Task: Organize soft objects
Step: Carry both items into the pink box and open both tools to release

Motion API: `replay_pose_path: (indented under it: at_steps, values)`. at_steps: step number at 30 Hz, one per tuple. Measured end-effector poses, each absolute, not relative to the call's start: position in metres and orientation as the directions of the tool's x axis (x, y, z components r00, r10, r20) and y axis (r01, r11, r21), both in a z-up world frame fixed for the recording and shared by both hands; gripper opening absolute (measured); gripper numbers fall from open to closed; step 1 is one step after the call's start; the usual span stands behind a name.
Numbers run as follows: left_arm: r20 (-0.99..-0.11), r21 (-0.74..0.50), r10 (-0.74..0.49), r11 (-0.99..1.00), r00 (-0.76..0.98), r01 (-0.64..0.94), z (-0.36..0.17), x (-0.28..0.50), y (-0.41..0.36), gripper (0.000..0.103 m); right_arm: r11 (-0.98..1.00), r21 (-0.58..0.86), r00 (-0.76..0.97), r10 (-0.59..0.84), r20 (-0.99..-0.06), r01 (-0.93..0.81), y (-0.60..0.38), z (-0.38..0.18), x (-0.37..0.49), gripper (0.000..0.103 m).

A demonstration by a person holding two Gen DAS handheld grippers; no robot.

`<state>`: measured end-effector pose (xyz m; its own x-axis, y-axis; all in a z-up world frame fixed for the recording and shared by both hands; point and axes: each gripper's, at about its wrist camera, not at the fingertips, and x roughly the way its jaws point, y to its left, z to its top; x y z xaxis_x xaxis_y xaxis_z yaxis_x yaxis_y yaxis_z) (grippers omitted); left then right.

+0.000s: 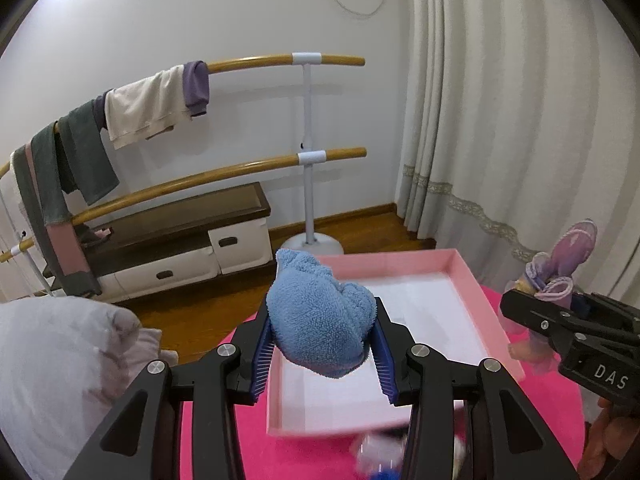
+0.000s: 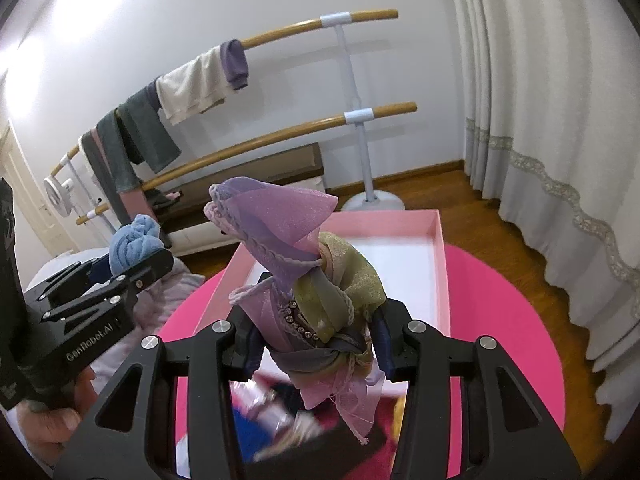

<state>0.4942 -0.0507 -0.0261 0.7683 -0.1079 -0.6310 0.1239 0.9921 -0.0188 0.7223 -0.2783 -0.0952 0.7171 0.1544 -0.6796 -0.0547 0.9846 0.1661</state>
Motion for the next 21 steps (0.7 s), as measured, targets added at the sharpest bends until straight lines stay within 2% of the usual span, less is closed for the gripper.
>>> replay_pose_path:
  at_steps: [12, 21]
  values:
    - [-0.729, 0.000, -0.054, 0.997, 0.682, 0.078, -0.060, 0.672, -0.100, 0.040, 0.988, 0.157, 0.591, 0.127, -0.797, -0.001, -0.309, -0.139, 0.842, 0.042]
    - [-0.819, -0.025, -0.081, 0.994, 0.569, 0.106, -0.102, 0.790, -0.132, 0.043, 0.984, 0.173, 0.483, 0.134, -0.865, 0.037, -0.326, -0.187, 0.883, 0.042]
